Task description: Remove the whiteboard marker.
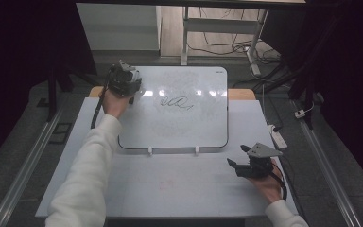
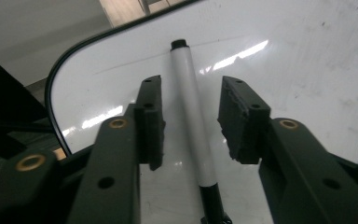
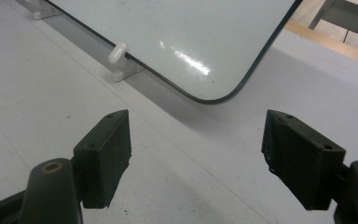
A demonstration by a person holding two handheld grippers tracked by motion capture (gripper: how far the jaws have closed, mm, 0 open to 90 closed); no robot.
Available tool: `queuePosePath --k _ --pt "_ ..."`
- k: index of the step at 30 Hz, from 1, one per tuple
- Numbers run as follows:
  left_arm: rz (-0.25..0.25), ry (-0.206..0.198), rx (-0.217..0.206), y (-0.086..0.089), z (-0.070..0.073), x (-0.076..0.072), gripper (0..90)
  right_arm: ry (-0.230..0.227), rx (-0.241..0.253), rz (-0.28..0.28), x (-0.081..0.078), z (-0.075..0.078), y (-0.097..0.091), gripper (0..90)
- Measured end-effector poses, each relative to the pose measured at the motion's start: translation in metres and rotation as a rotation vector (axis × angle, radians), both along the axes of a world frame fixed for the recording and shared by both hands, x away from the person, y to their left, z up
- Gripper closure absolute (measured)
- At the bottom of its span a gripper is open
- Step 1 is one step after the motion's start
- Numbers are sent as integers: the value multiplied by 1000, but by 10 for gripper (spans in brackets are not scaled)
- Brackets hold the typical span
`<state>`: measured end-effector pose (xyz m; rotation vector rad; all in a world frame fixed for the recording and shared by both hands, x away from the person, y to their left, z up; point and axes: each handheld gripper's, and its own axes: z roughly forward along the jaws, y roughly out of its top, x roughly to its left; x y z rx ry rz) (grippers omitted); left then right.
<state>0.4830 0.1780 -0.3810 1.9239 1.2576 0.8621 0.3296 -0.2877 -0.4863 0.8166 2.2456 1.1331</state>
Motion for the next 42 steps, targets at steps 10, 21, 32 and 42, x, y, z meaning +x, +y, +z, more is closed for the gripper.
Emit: queuePosePath --k 10,21,32,42 --pt "-37 1 0 -8 -3 0 812 -13 2 -19 0 2 -2 239" --pt "-97 -25 -27 0 4 -17 816 -17 13 -25 0 -1 -4 240" --pt "-170 -64 -122 16 -1 -48 817 -27 42 -17 -1 -6 -2 244" --pt "-279 -82 -154 0 -4 -78 816 -16 57 18 -1 -4 9 247"
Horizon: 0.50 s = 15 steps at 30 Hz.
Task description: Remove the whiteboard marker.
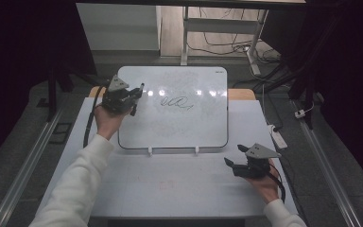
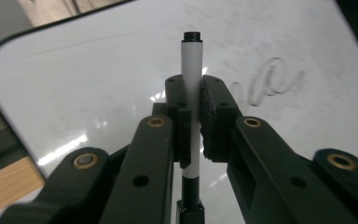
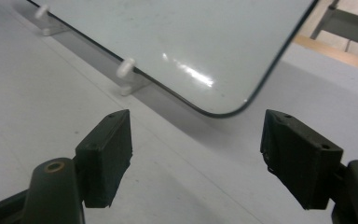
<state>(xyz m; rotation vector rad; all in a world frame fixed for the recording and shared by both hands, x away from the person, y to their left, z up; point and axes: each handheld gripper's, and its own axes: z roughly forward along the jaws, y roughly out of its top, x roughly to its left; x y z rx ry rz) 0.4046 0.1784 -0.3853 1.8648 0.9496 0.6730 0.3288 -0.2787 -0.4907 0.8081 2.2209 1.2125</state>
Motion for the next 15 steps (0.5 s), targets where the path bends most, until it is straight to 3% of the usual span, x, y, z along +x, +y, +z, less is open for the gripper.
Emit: queuePosePath --k 4,9,15 --pt "-71 -6 -5 -16 -5 -19 816 12 20 39 -3 3 10 264" --pt "-144 -7 -58 -34 -15 -44 816 23 61 66 -5 12 26 270" --pt "-210 0 -85 -57 -29 -65 816 110 153 141 -2 21 56 362"
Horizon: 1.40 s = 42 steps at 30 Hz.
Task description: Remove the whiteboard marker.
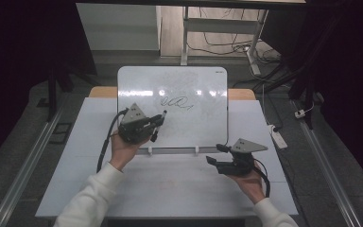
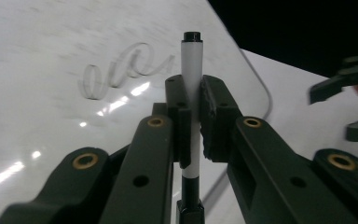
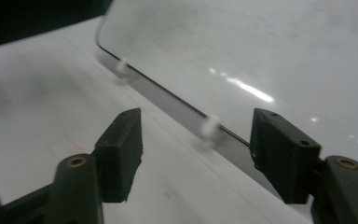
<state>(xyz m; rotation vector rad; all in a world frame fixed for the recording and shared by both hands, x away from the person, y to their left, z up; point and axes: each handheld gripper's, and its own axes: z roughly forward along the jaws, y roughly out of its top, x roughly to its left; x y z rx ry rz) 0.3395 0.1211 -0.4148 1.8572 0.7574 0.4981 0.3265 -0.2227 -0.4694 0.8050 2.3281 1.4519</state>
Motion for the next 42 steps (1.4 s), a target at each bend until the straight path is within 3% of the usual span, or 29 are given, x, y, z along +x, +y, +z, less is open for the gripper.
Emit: queuePosePath --k 9,13,17,27,31,37,38,40,42 --pt "-76 0 -20 -31 -10 -14 816 88 49 86 9 3 52 391" --pt "-100 1 -15 -43 -12 -17 816 100 50 117 12 4 69 410" --pt "-109 -3 -8 -51 -14 -21 816 128 53 114 14 5 81 493" --pt "-133 -1 22 -65 -18 -22 815 217 60 103 20 4 90 741" --pt "-135 -12 53 -70 -20 -23 814 256 51 81 23 2 88 765" --pt "-145 0 38 -71 -22 -21 792 258 43 73 25 0 88 768" --pt "-145 4 26 -69 -21 -21 780 254 43 73 25 0 87 769" --pt "-132 8 8 -63 -19 -21 655 246 44 75 26 0 86 769" --pt "-114 10 -7 -52 -16 -23 585 235 52 77 28 1 84 769"
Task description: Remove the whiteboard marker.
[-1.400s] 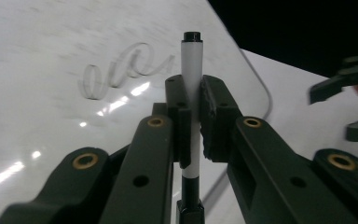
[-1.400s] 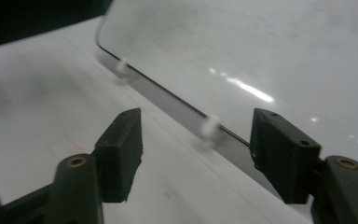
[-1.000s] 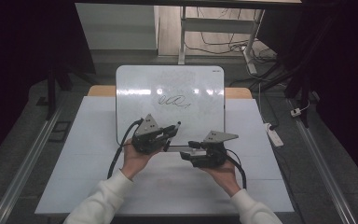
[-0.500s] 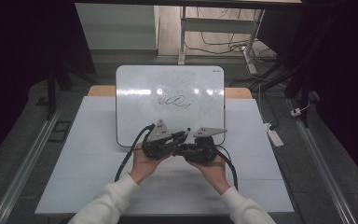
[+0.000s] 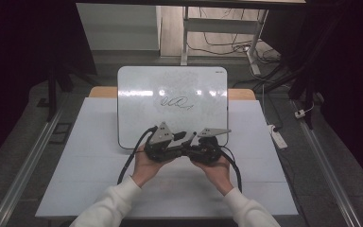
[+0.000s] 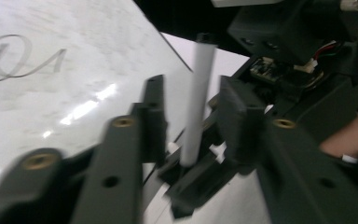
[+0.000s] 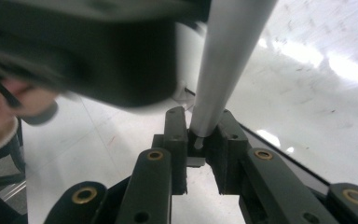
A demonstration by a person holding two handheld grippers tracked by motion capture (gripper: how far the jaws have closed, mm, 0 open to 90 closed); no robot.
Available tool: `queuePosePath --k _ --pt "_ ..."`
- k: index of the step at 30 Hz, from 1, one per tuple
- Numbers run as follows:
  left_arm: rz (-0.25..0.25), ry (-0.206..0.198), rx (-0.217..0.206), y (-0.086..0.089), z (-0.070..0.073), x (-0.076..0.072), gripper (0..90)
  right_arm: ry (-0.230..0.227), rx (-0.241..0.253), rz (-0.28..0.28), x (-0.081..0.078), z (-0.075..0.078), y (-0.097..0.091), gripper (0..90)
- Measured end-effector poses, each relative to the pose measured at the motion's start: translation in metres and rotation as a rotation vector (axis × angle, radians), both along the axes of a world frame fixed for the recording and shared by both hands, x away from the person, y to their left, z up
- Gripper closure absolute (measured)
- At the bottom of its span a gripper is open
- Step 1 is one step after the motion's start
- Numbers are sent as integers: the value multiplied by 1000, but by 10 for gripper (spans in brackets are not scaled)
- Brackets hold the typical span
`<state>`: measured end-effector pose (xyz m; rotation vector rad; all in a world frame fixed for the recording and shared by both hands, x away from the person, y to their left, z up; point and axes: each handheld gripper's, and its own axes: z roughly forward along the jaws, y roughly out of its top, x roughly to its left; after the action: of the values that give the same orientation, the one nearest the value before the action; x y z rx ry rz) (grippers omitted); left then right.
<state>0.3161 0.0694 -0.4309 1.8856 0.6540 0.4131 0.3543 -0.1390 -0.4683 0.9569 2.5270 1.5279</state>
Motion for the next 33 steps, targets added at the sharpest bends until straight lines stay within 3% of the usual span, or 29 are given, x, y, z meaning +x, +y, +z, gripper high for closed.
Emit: queuePosePath --k 6,13,17,24,28,33 --pt "74 60 -10 46 -4 -14 448 -54 35 -17 2 6 -12 770" --pt "143 164 67 102 -34 -44 335 -138 96 -44 5 21 -28 770" --pt "188 204 75 126 -52 -57 311 -173 120 -73 7 29 -38 771" --pt "198 232 70 140 -67 -65 288 -257 125 -115 23 47 -38 771" --pt "194 255 77 142 -76 -62 284 -324 97 -163 47 61 -35 771" --pt "204 256 68 146 -78 -60 284 -341 116 -243 86 60 -38 771"
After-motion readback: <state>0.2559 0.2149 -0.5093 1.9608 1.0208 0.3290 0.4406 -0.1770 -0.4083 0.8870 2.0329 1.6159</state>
